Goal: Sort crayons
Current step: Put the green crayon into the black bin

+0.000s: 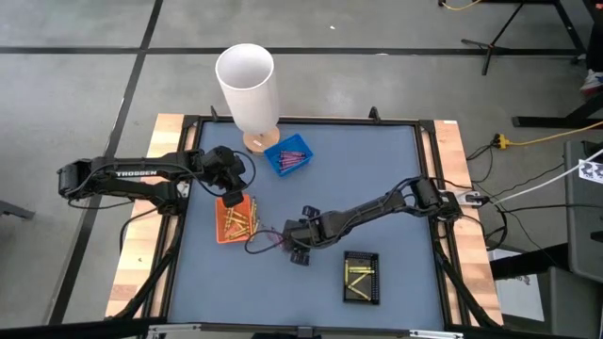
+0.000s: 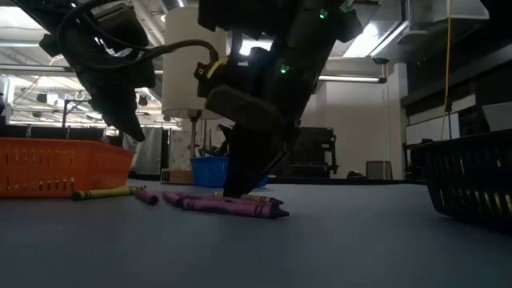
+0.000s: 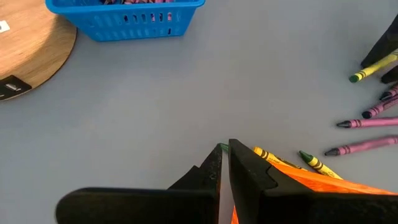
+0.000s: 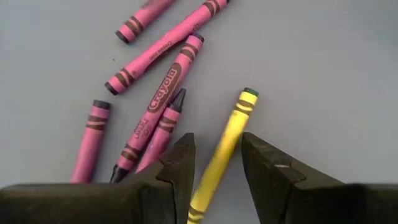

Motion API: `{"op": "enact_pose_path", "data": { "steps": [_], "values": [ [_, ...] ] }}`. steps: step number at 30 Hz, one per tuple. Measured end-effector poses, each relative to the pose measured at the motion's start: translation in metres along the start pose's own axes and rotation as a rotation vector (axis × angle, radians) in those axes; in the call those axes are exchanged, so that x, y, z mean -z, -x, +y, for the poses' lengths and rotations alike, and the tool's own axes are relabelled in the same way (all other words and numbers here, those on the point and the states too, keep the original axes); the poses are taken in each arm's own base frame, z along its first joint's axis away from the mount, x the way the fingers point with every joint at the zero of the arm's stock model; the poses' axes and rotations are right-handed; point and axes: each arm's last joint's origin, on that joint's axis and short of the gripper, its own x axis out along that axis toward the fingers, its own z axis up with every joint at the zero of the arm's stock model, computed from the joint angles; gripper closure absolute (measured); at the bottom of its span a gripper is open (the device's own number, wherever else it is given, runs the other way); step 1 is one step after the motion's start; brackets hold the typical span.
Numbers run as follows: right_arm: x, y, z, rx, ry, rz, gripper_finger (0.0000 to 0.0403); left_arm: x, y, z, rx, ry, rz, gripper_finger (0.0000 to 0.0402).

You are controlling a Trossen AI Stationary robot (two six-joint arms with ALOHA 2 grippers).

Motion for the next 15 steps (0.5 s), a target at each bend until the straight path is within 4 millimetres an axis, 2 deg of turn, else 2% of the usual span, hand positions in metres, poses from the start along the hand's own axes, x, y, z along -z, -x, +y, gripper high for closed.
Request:
{"op": "enact_pose_path", "data": {
  "steps": [9,15],
  "values": [
    [-0.0001,0.0000,-0.0002,0.000,0.000,0.000,0.0276,0.0003,-0.0001,-0.0013,0.005,-0.006,0.001,0.0388],
    [-0.0002,0.0000,0.0002,-0.002,-0.001,-0.002,0.0330,0.0007,-0.0003,-0.0036,0.012,-0.016,0.004,0.0388]
  ]
}}
